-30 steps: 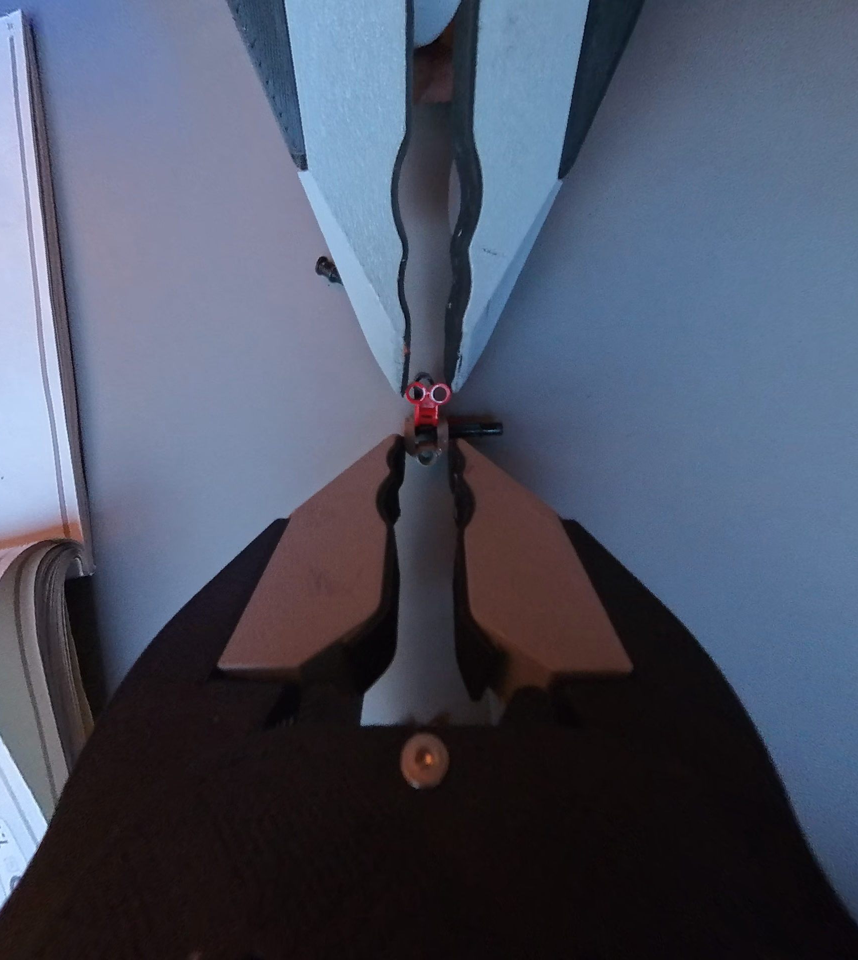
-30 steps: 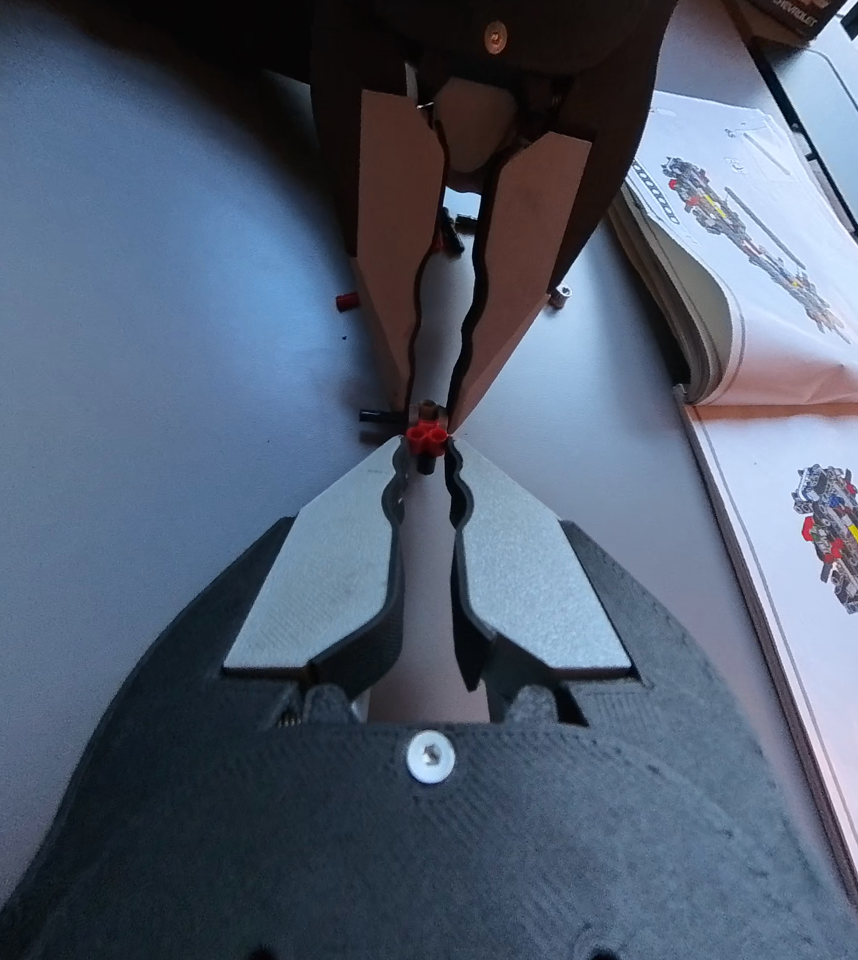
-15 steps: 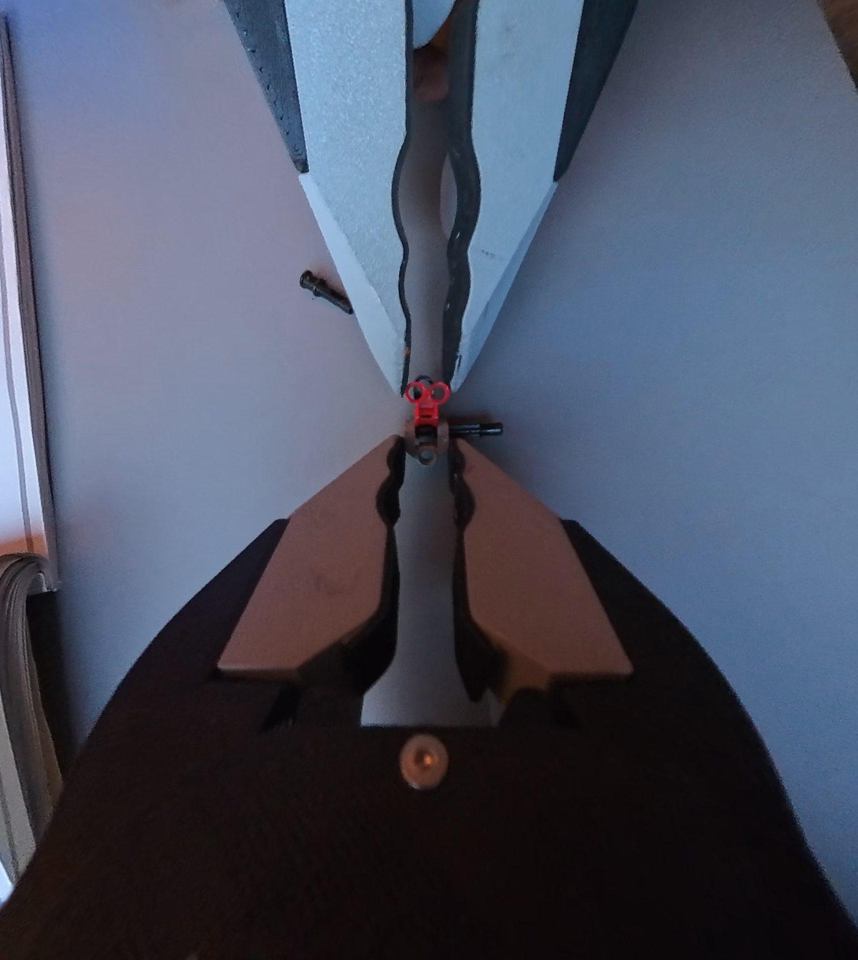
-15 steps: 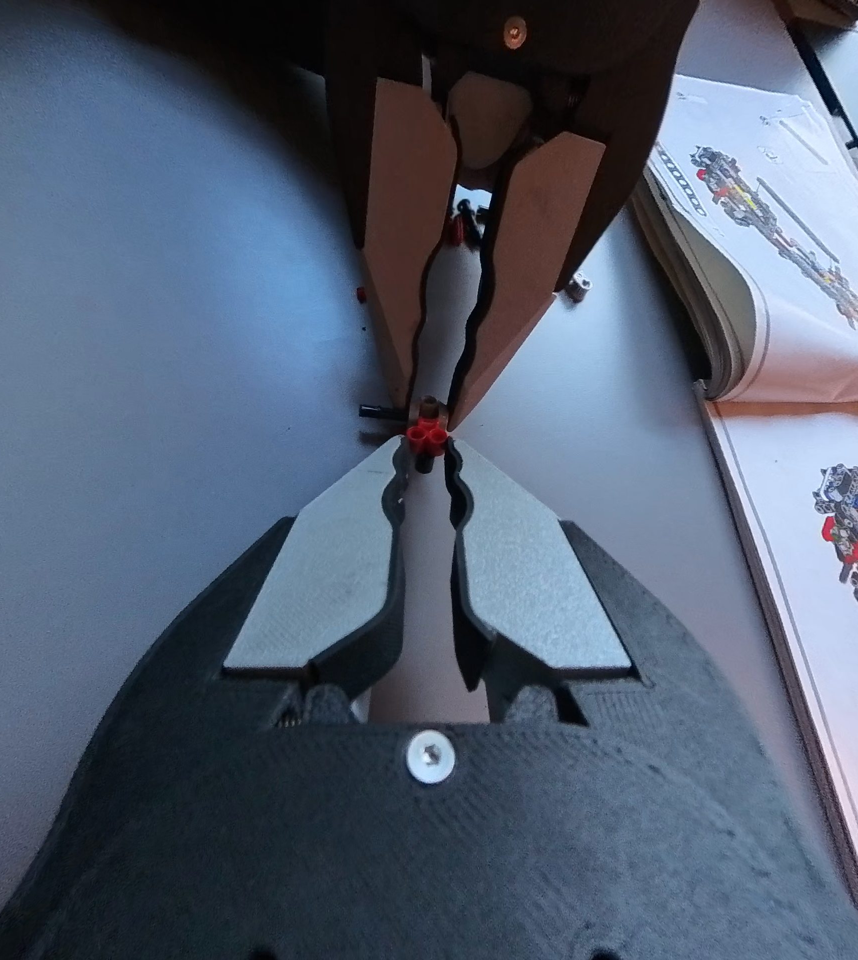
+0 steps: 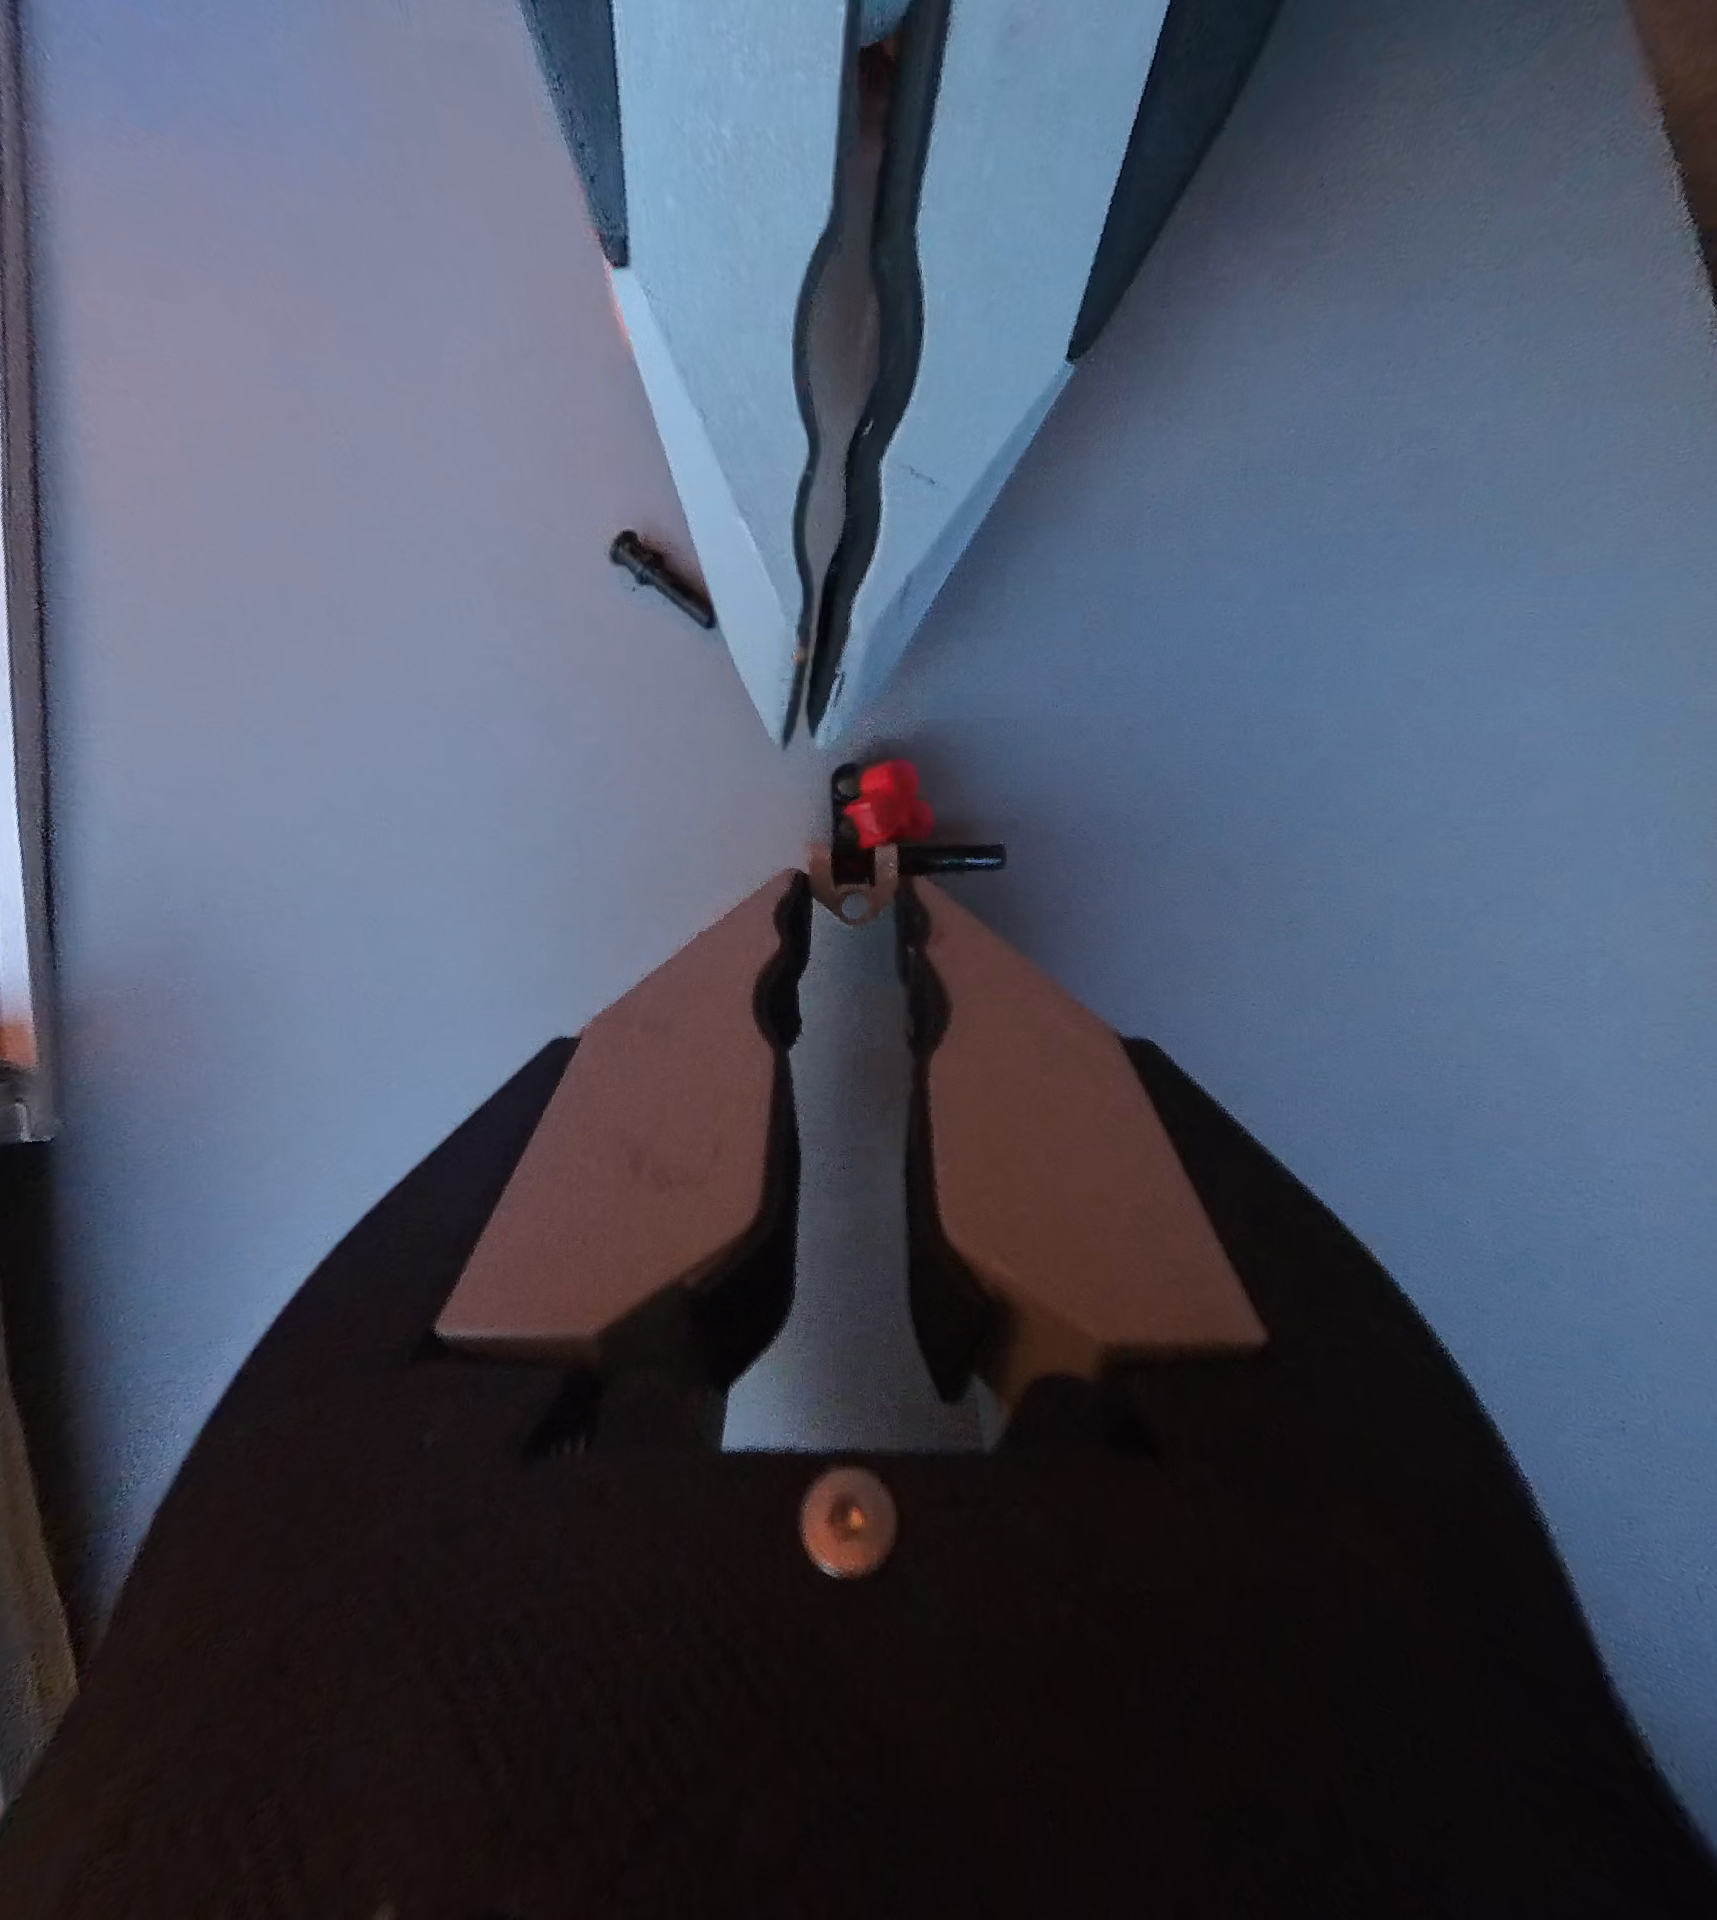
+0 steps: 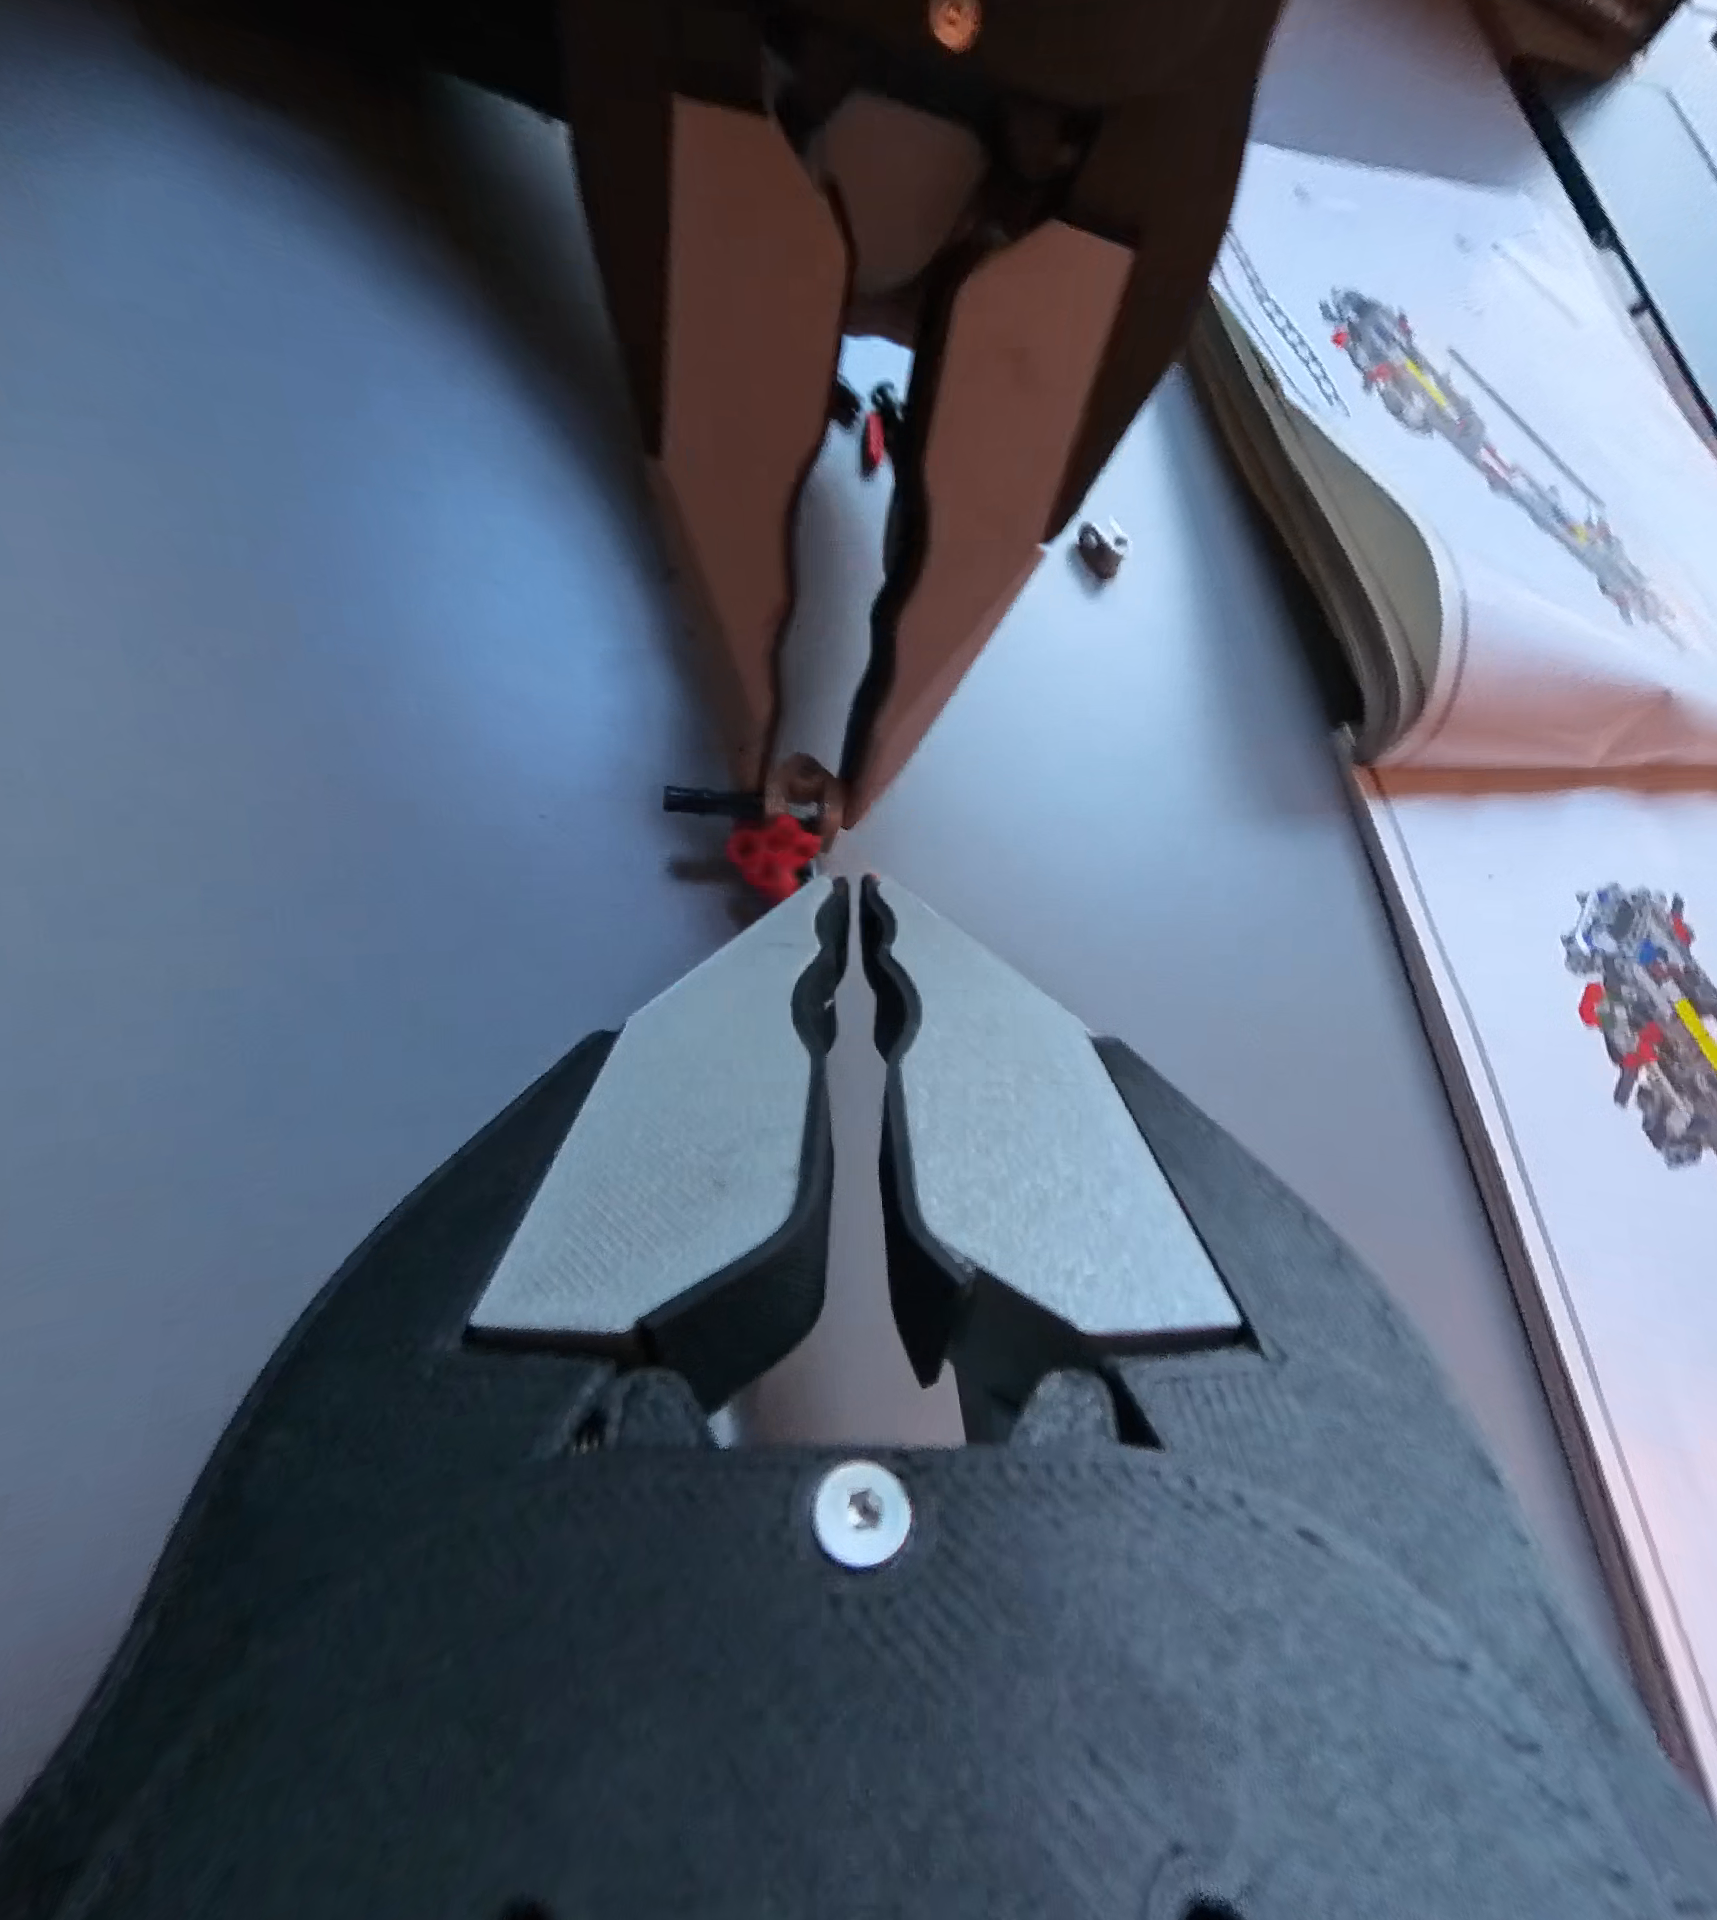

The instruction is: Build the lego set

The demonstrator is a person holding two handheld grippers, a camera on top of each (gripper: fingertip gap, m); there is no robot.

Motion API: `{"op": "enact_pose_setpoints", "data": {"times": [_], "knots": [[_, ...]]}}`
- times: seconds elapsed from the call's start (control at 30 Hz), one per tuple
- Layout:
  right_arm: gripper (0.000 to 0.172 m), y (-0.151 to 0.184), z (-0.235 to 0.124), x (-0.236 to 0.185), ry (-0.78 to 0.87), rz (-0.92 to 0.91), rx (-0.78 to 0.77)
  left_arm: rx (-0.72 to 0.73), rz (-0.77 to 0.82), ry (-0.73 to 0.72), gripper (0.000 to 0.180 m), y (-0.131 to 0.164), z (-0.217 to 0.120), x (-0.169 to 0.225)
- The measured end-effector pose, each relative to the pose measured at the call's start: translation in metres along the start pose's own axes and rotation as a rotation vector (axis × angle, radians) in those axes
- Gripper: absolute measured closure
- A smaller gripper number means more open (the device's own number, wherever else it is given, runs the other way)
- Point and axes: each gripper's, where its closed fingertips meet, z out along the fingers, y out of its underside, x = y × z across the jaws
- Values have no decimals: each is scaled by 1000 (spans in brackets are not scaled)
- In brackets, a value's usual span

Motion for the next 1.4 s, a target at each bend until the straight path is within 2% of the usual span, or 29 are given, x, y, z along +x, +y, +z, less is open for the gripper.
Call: {"op": "enact_pose_setpoints", "data": {"times": [0.17, 0.37, 0.47, 0.63, 0.77, 0.93, 1.13, 1.4], "knots": [[171, 8, 3, 5, 20, 22, -34, -1, -2, -10, 166, 2, 1, -2], [161, 14, -8, 0, 19, 16, -59, -14, -8, -64, 166, 9, -5, -15], [161, 11, -16, -16, -51, 40, -30, -11, -13, -48, 166, 9, -5, -14], [154, 9, -10, -27, -92, 38, -36, -9, -13, -15, 154, 8, -3, -8], [152, 15, 1, -28, -95, 67, -74, 16, -17, -18, 151, 3, -13, -10], [159, 14, 5, -28, -104, 97, -71, 68, -24, 1, 159, -13, -17, 0], [159, 15, 5, -27, -109, 121, -74, 33, 13, 1, 164, -21, 3, 16], [159, 14, 5, -29, -117, 113, -81, 26, 35, -4, 176, -28, 10, 15]]}}
